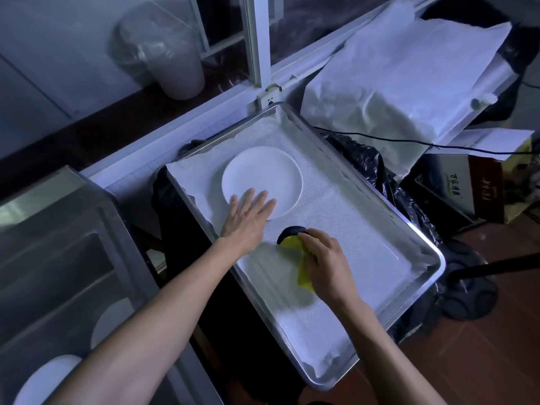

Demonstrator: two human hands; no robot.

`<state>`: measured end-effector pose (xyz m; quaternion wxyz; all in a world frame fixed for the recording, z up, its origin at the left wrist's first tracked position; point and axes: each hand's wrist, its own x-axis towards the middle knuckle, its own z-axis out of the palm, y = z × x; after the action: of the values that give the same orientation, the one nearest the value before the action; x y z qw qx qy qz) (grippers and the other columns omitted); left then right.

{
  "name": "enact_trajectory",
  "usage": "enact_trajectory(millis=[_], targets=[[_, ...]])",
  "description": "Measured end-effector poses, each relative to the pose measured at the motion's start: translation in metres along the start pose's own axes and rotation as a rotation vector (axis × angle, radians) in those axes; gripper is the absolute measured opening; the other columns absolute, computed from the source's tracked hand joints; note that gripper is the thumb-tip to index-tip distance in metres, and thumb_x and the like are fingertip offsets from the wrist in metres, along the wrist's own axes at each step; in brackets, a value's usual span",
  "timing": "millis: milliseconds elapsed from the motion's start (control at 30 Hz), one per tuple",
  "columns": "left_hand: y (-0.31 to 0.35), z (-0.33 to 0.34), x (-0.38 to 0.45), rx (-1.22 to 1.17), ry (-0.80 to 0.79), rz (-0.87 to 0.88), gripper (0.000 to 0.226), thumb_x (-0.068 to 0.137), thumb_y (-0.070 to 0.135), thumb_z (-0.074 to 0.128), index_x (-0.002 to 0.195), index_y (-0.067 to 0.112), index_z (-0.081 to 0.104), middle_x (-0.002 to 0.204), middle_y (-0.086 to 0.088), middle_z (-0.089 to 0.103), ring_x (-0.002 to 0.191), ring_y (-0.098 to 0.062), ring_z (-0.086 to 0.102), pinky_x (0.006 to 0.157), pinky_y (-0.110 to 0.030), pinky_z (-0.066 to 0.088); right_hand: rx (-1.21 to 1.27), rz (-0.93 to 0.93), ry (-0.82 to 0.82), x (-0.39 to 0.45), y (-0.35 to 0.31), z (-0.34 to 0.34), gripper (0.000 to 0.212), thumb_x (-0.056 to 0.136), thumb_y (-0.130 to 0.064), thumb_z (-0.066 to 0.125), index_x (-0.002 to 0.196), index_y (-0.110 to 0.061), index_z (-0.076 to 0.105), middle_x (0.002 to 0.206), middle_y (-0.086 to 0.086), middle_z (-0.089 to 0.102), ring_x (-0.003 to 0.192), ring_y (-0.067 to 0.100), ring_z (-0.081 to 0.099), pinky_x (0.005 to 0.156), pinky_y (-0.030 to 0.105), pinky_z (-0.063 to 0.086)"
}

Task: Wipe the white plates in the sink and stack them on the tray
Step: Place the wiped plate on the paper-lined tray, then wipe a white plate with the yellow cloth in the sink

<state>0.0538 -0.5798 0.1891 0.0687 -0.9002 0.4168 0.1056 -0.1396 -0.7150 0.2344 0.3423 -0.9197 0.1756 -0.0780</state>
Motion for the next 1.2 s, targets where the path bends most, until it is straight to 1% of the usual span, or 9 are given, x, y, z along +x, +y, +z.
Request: enact_trajectory(millis=[100, 200, 300, 400, 500, 633, 767, 933, 1200], targets=[[0.000, -0.001, -0.008, -0.009, -0.003, -0.009, 0.071, 0.099, 0.011, 0.042, 0.161, 0.025, 0.011, 0.171, -0.001, 0.002, 0.156, -0.031, -0.004, 0.124, -0.058, 0.004, 0.011, 0.009, 0.049, -0.002, -0.006, 0.003, 0.048, 0.086, 0.010, 0.056, 0.126, -0.016, 0.068, 0.133, 0.000, 0.062, 0.107, 0.031, 0.055, 0.096, 0.034, 0.044], [-0.004, -0.009, -0.035, -0.136, 0.113, 0.012, 0.055, 0.097, 0.007, 0.046, 0.151, 0.016, 0.043, 0.162, -0.007, 0.034, 0.153, -0.032, 0.022, 0.122, -0.055, 0.020, 0.067, -0.043, 0.061, -0.002, -0.017, 0.005, 0.051, 0.082, 0.015, 0.050, 0.119, -0.016, 0.070, 0.120, 0.000, 0.066, 0.094, 0.031, 0.059, 0.085, 0.039, 0.049], [-0.019, -0.011, -0.077, -0.259, 0.327, 0.052, 0.031, 0.083, -0.007, 0.054, 0.110, -0.001, 0.071, 0.123, -0.020, 0.067, 0.118, -0.039, 0.061, 0.093, -0.053, 0.054, 0.158, -0.117, 0.052, 0.001, -0.037, 0.010, 0.063, 0.073, 0.019, 0.044, 0.111, -0.024, 0.070, 0.107, -0.009, 0.064, 0.072, 0.024, 0.057, 0.068, 0.036, 0.049], [-0.042, -0.006, -0.129, -0.336, 0.377, -0.042, 0.022, 0.086, 0.001, 0.052, 0.095, 0.002, 0.073, 0.098, -0.013, 0.073, 0.099, -0.035, 0.068, 0.083, -0.046, 0.056, 0.187, -0.196, 0.072, 0.001, -0.072, 0.023, 0.065, 0.068, 0.018, 0.043, 0.111, -0.021, 0.071, 0.108, -0.008, 0.064, 0.071, 0.022, 0.059, 0.067, 0.033, 0.049], [-0.064, 0.005, -0.182, -0.396, 0.464, -0.124, 0.023, 0.087, 0.009, 0.055, 0.094, 0.004, 0.076, 0.089, -0.009, 0.074, 0.088, -0.033, 0.068, 0.072, -0.043, 0.059, 0.166, -0.283, 0.110, -0.002, -0.117, 0.041, 0.059, 0.070, 0.016, 0.049, 0.112, -0.019, 0.072, 0.113, -0.010, 0.065, 0.083, 0.019, 0.060, 0.077, 0.031, 0.049], [-0.098, 0.028, -0.257, -0.440, 0.413, -0.246, 0.022, 0.092, 0.008, 0.056, 0.102, 0.004, 0.075, 0.093, -0.014, 0.070, 0.089, -0.035, 0.065, 0.077, -0.044, 0.056, 0.134, -0.358, 0.027, -0.013, -0.180, 0.081, 0.055, 0.081, 0.010, 0.055, 0.121, -0.025, 0.072, 0.129, -0.005, 0.062, 0.113, 0.022, 0.060, 0.099, 0.040, 0.046], [-0.134, 0.063, -0.337, -0.482, 0.280, -0.433, 0.022, 0.092, 0.010, 0.063, 0.113, 0.007, 0.071, 0.113, -0.016, 0.069, 0.102, -0.035, 0.065, 0.087, -0.039, 0.053, 0.112, -0.386, -0.095, -0.035, -0.235, 0.140, 0.045, 0.092, 0.003, 0.051, 0.132, -0.013, 0.065, 0.142, 0.007, 0.056, 0.121, 0.033, 0.056, 0.100, 0.046, 0.047], [-0.178, 0.109, -0.417, -0.544, 0.148, -0.663, 0.046, 0.095, 0.011, 0.055, 0.140, 0.012, 0.059, 0.144, -0.009, 0.057, 0.127, -0.033, 0.054, 0.101, -0.041, 0.048, 0.125, -0.466, -0.234, -0.065, -0.285, 0.215, 0.045, 0.091, 0.006, 0.054, 0.131, -0.013, 0.064, 0.140, 0.006, 0.057, 0.119, 0.033, 0.057, 0.098, 0.046, 0.050], [-0.229, 0.186, -0.469, -1.103, 0.086, -1.034, 0.038, 0.098, 0.021, 0.054, 0.136, 0.015, 0.060, 0.133, -0.009, 0.066, 0.121, -0.027, 0.061, 0.102, -0.044, 0.050, 0.026, -0.423, -0.395, -0.090, -0.315, 0.322, 0.049, 0.085, 0.010, 0.053, 0.130, -0.007, 0.066, 0.139, 0.011, 0.059, 0.122, 0.036, 0.055, 0.101, 0.048, 0.047]])
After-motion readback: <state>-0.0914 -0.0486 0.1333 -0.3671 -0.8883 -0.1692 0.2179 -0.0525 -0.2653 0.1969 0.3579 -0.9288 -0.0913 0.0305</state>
